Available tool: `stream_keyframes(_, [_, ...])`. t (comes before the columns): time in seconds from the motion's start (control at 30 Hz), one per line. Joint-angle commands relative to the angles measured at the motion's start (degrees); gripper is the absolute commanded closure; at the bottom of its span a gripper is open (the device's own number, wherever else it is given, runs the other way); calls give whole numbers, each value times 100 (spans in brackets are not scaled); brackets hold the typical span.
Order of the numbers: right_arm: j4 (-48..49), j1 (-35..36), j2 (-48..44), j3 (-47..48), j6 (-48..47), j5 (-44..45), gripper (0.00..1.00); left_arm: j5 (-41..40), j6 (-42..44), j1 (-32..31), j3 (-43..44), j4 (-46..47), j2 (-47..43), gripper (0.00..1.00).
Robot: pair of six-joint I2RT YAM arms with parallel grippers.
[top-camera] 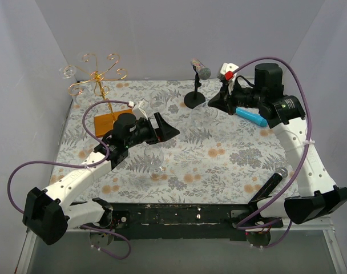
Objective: Place the wine glass upside down on the wine glass rack
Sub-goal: Turn the wine glass upside down at the wine rack.
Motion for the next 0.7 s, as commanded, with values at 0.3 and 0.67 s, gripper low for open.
stream_keyframes(0.3, [378,-37,-113,526,415,-653,99,1464,-910,682,-402,1327,-29,25])
stream_keyframes(0.67, [510,-37,-148,447,486,-776,99,1948,-1113,691,-288,1433,305,45])
